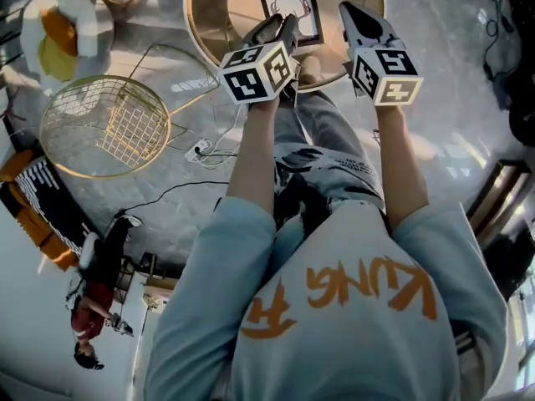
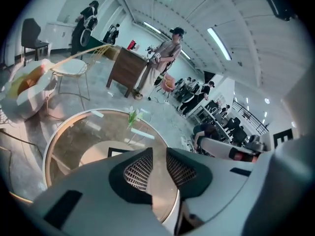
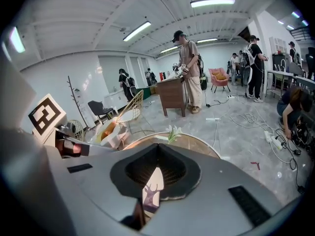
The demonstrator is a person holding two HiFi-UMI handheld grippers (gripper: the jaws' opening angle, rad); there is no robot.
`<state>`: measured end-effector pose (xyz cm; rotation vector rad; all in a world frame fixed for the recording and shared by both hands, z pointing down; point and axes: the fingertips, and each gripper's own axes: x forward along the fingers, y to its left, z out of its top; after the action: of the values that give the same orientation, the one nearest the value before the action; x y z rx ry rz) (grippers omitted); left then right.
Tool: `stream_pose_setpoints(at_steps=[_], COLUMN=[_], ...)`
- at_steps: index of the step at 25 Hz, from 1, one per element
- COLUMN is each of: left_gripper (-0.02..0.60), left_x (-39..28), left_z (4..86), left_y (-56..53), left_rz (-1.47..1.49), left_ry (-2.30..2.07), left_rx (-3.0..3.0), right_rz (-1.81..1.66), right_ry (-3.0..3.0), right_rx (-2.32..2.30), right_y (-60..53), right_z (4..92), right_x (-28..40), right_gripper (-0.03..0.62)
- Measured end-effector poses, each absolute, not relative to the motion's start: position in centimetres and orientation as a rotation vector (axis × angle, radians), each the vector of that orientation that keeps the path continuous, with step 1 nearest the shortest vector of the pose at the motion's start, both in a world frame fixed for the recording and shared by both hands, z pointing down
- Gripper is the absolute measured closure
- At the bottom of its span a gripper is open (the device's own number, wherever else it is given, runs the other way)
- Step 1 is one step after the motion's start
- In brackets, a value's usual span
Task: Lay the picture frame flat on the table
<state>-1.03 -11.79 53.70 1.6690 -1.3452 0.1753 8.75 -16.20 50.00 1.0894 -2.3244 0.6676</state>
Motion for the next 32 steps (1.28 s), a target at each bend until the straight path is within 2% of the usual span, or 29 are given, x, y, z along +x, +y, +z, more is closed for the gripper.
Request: stream_pose_setpoints(at_steps=[8,17,32], left_gripper=[0.549,0.56,0.56], left_x=[-2.9,-5.4,-9.8], left_z=[44.7,32.8,18.3], left_y=[-12.0,-12.2,-12.3], left_rz=[0.056,0.039,-0.064], left_ry=[-1.587,-1.885,-2.189], left_rx=[1.731,1.895,2.055], right_rz=[0.646,0.602,0.189], right_ry=[-2.436,-2.65,-2.856], right_rx=[1.139,1.183,1.119], right_y=[-16.3,-17.6,-17.9], right_z=[43.9,33.7,20.1], right_x=[7.9,6.5,2.8], right_gripper=[0.595,0.597,0.597])
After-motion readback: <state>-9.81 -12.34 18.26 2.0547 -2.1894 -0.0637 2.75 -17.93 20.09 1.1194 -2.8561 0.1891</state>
